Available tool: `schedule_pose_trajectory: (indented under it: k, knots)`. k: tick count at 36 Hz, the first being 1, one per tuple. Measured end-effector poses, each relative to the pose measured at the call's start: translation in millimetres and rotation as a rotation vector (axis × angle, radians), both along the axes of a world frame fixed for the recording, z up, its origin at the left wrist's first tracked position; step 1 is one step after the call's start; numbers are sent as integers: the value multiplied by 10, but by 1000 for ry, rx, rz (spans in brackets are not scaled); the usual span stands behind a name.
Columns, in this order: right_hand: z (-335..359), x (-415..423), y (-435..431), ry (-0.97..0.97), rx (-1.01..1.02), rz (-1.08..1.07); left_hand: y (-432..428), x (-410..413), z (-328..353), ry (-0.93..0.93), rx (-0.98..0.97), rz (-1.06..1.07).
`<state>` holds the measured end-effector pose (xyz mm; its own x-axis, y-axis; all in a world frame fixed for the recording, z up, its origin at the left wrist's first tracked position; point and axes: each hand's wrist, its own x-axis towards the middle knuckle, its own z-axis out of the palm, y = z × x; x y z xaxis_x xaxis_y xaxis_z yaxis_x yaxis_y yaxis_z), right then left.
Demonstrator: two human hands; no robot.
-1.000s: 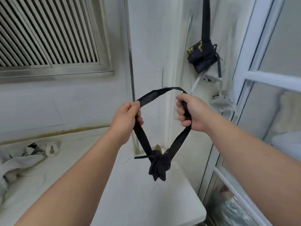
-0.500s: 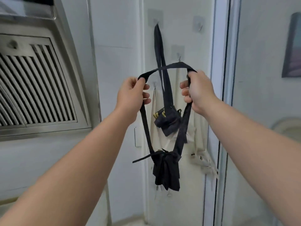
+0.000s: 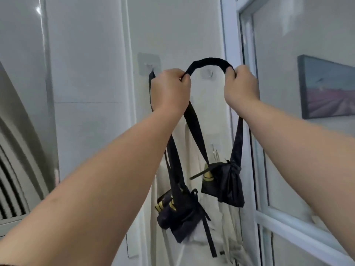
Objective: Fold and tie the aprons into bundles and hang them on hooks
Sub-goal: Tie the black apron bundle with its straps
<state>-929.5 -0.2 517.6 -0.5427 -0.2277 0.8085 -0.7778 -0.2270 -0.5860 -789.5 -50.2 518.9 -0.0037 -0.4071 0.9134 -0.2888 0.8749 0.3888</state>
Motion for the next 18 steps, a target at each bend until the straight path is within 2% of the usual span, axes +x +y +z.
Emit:
schedule_pose_trajectory:
  k: [2,5,10,13,18]
  knots:
    - [118,-142,-142,20,28,-30,-151,-140,114,-32,-57,4]
    - [265,-274,-347,31,59,-68,-347,-308,239,-158,-162,134]
    - [453,-472,-624,67,0,-134,-523,-598,436,-312,-262,183]
    - [506,-556,-760,145,-22,-206,-580,-719,485,-401,-294,237]
    - [431,-716,-927,329,112,-275,-689,-814,421,-514,-344,395]
